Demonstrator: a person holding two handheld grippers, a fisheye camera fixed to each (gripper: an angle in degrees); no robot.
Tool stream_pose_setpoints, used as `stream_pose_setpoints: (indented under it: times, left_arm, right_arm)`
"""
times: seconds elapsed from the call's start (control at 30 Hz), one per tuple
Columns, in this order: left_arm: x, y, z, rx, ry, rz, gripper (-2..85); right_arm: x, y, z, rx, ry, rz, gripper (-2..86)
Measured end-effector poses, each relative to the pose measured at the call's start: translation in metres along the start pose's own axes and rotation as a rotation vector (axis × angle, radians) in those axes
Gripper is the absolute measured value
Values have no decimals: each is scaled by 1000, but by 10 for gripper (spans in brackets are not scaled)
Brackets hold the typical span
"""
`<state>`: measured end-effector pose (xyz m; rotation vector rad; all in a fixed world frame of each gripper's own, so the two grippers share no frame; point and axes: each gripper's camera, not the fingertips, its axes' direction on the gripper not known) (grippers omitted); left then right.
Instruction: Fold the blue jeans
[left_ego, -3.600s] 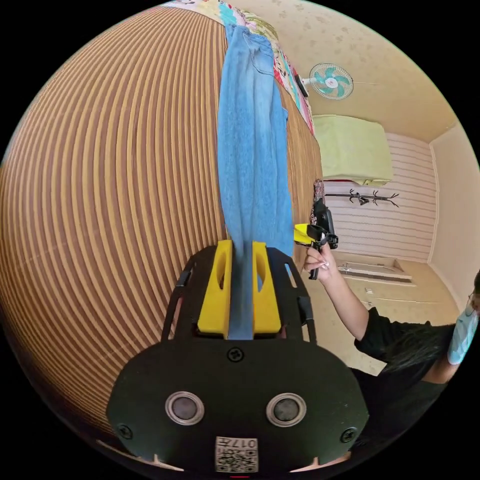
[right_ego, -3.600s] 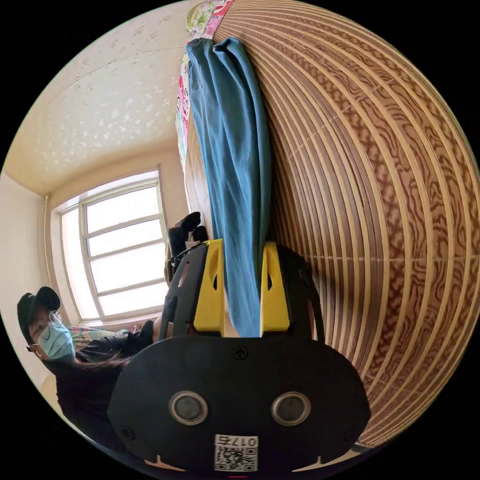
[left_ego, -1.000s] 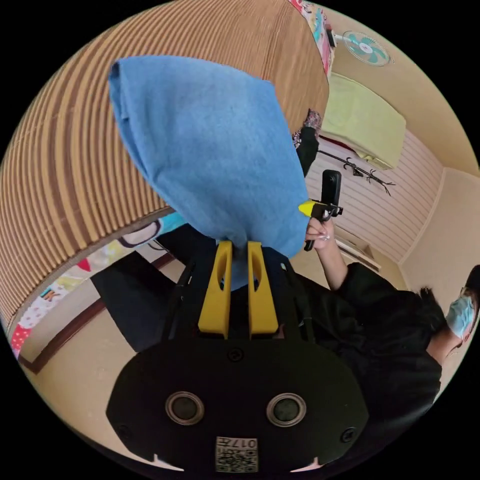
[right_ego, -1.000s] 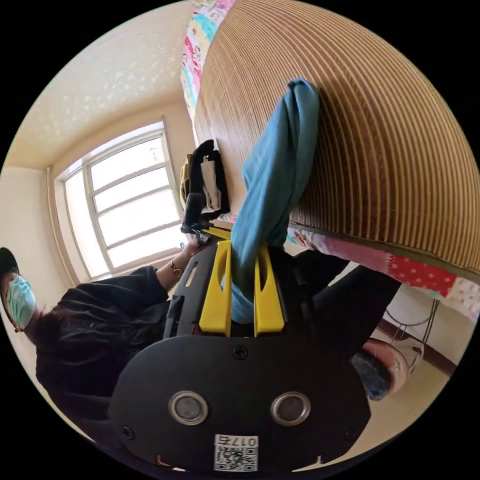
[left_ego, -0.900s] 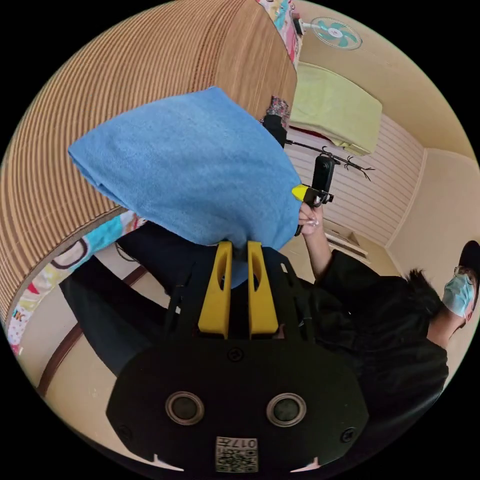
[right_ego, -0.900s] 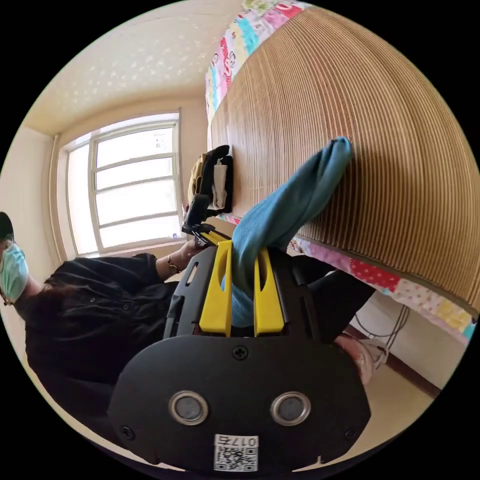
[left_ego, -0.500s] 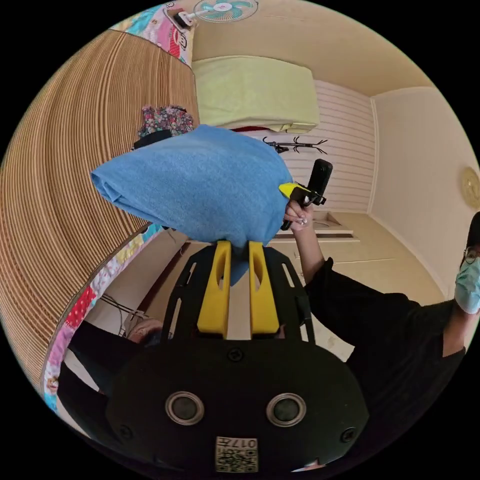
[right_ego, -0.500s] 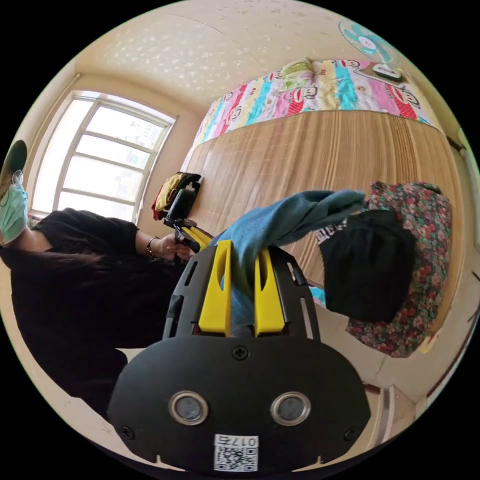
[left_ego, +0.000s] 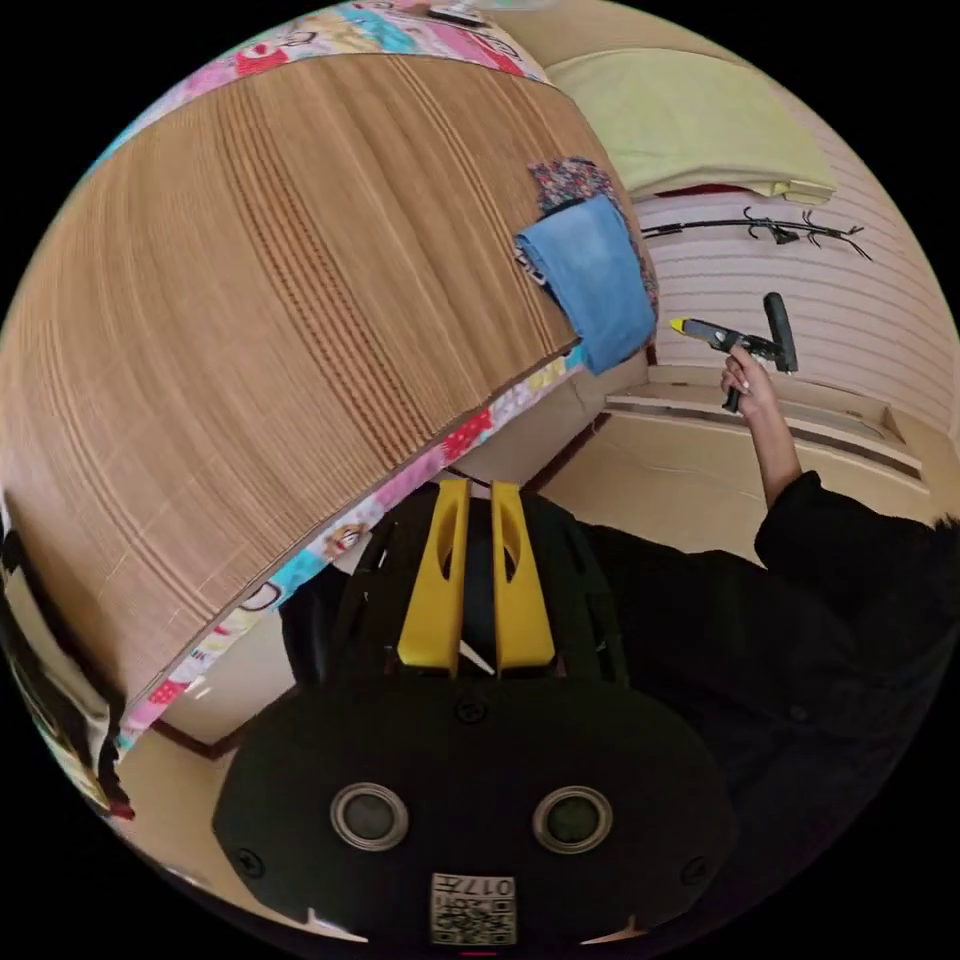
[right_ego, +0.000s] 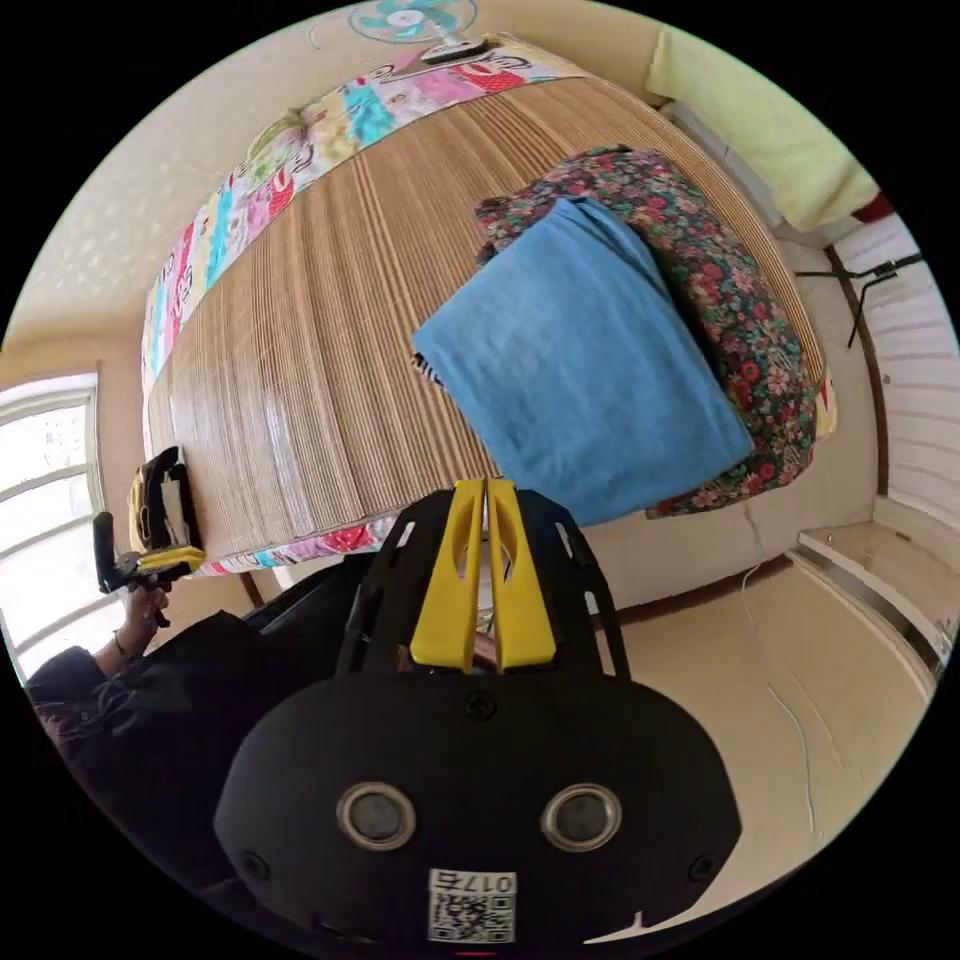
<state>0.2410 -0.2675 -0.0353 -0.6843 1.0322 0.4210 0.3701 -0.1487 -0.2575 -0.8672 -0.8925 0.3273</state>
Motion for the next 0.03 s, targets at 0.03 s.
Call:
stream_pose_setpoints:
  times: [0.03]
  left_arm:
    - [-27,17,-23,64,-49,-94,43]
  right_arm:
    - [-43,4,6,48,71,-21,5]
